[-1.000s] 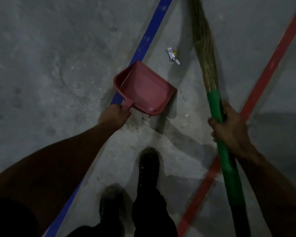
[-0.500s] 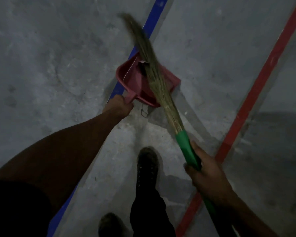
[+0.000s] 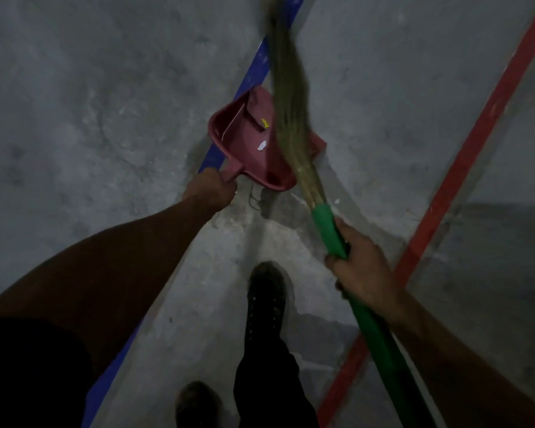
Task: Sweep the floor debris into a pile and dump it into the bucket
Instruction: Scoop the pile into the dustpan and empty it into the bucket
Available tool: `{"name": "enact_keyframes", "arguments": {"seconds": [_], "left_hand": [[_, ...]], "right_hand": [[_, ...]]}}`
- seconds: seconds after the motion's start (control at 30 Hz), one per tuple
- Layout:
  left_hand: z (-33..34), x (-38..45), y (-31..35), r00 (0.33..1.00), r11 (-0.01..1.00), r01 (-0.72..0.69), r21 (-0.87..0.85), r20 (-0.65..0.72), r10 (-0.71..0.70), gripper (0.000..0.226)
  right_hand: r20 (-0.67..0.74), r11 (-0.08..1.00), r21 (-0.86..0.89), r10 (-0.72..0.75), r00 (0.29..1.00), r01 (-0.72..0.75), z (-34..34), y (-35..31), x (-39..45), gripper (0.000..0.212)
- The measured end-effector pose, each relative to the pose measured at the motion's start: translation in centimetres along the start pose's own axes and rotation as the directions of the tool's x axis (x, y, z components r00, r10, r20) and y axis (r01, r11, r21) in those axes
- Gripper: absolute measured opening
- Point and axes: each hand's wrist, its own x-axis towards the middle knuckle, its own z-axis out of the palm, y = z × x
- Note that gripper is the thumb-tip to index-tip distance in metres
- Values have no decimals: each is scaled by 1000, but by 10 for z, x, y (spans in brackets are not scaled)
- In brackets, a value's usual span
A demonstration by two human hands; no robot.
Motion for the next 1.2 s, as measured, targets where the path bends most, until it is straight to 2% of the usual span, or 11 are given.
{"name": "enact_keyframes", "arguments": {"seconds": [0.07, 0.17, 0.3, 0.4, 0.5, 0.6, 0.73, 0.87, 1.0, 1.1, 1.2], "left_hand": [[-1, -1, 1, 1000, 1000, 4, 9, 14, -4, 40], [-3, -4, -5, 999, 999, 19, 32, 36, -21, 36], [-5, -14, -27, 998, 999, 53, 14, 14, -53, 24], [-5, -20, -50, 996, 996, 84, 43, -15, -84, 31], [-2, -18, -68, 996, 993, 94, 74, -16, -93, 39], [3, -16, -71, 998, 994, 54, 98, -35, -51, 41], [3, -15, -68, 999, 994, 44, 97, -16, -43, 37], [4, -13, -72, 998, 993, 64, 97, -6, -64, 42], [3, -16, -80, 997, 991, 79, 106, -19, -78, 43], [2, -18, -88, 996, 987, 87, 134, 6, -89, 40], [3, -16, -96, 996, 980, 88, 177, 13, -92, 44]], "right_hand": [[22, 999, -23, -46, 999, 46, 10, 10, -20, 74], [-28, 996, 42, -77, 997, 78, 10, 23, -49, 74], [-174, 989, 143, -3, 985, 29, -13, 13, -49, 72], [-207, 987, 159, 35, 978, -1, -35, 0, -9, 68], [-151, 979, 192, 98, 984, -68, -32, -10, 16, 69], [-25, 997, 78, 33, 999, -31, 5, -10, 0, 68], [108, 995, 97, -38, 993, 27, 44, -2, -46, 68], [22, 968, 251, 7, 1000, -12, 36, 2, -80, 73], [-109, 961, 276, 47, 993, -16, 0, -3, -51, 66], [-103, 968, 244, 82, 991, -55, -8, -12, -10, 67], [-20, 985, 163, 64, 998, -60, 17, -13, 2, 68]]}}
